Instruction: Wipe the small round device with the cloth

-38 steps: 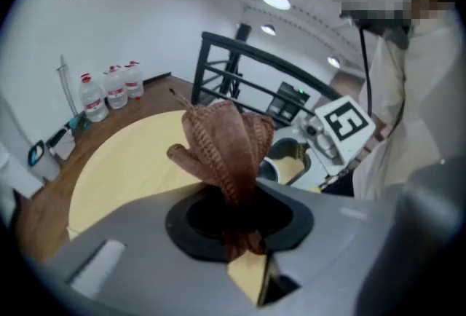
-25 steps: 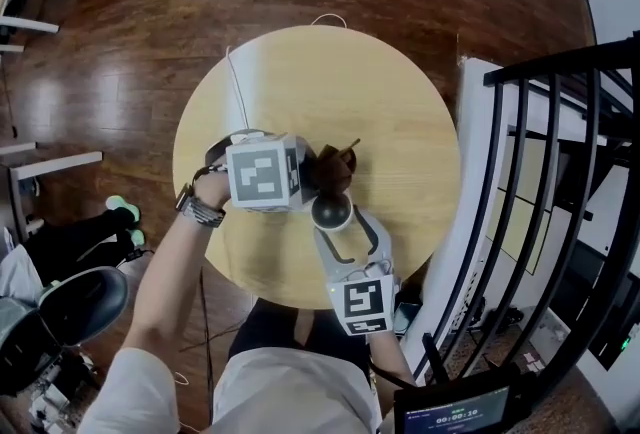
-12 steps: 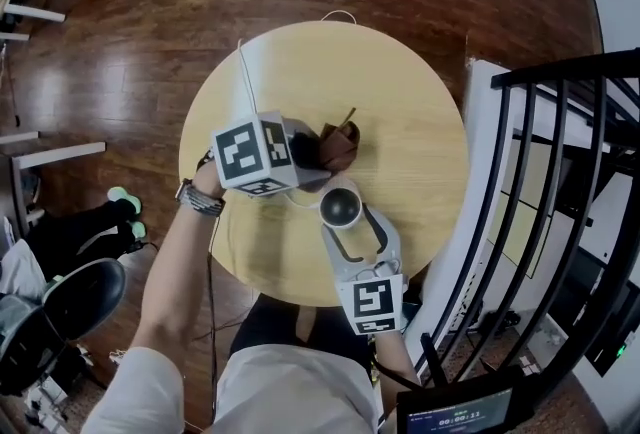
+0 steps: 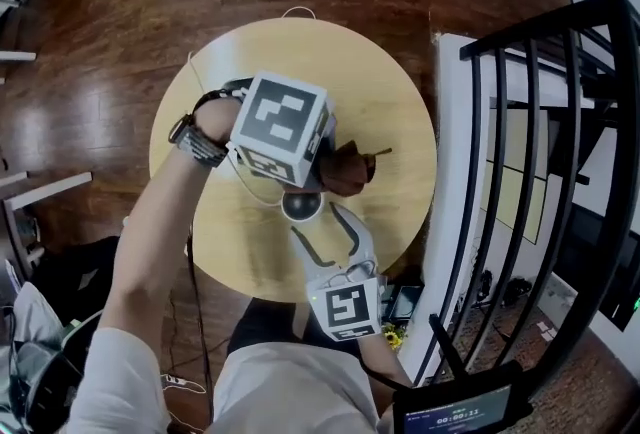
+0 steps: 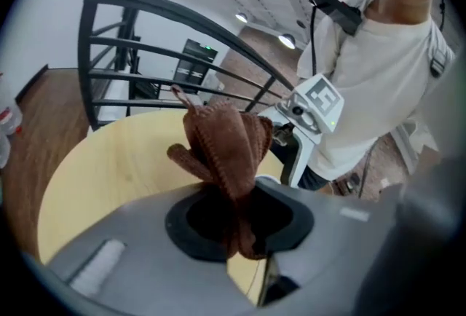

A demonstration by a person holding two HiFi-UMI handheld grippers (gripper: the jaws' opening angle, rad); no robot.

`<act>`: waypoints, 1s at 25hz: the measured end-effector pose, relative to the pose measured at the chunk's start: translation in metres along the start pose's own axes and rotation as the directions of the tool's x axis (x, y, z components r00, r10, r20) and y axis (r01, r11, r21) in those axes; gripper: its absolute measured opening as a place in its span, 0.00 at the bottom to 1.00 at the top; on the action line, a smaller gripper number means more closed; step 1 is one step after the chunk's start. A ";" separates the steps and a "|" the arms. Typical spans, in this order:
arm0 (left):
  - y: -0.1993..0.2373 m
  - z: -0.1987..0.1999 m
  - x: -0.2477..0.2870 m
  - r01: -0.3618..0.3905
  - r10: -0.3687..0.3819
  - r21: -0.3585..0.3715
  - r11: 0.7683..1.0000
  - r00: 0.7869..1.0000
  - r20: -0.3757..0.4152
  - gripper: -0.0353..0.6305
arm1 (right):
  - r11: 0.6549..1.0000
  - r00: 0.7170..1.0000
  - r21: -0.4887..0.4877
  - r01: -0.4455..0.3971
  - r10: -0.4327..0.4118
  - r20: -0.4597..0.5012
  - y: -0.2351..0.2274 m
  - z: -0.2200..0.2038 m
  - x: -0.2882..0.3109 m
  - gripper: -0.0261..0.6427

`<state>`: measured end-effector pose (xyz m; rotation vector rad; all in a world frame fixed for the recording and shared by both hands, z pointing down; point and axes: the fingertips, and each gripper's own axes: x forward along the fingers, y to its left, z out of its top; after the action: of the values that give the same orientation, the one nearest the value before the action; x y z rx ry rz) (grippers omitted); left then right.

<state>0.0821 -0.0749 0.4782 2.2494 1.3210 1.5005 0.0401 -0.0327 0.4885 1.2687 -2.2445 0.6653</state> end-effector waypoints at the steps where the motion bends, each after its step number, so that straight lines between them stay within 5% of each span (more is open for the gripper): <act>1: -0.003 0.001 0.003 0.032 -0.032 0.011 0.999 0.999 -0.022 0.18 | 1.000 1.000 0.002 0.000 0.000 -0.006 0.001 0.000 0.000 0.47; 6: 0.008 -0.004 0.017 0.089 -0.087 0.007 0.996 0.985 -0.150 0.18 | 0.999 1.000 0.029 -0.015 0.015 0.011 -0.002 -0.001 0.004 0.47; 11: 0.031 -0.025 0.039 0.110 -0.110 -0.019 0.994 0.936 -0.335 0.18 | 0.998 0.999 0.046 -0.035 0.035 -0.006 -0.014 -0.008 0.000 0.47; 20: 0.049 -0.044 0.062 0.050 -0.040 0.013 0.999 0.906 -0.421 0.18 | 0.996 0.999 0.086 -0.006 0.009 -0.035 -0.016 -0.015 0.001 0.47; 25: 0.055 -0.012 0.021 -0.030 0.068 0.113 0.993 0.937 -0.342 0.18 | 0.993 1.000 0.119 0.007 -0.004 -0.024 -0.014 -0.018 -0.010 0.47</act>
<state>0.1072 -0.0969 0.5279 2.1629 1.4741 1.9601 0.0603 -0.0211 0.4989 1.3152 -2.2097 0.8193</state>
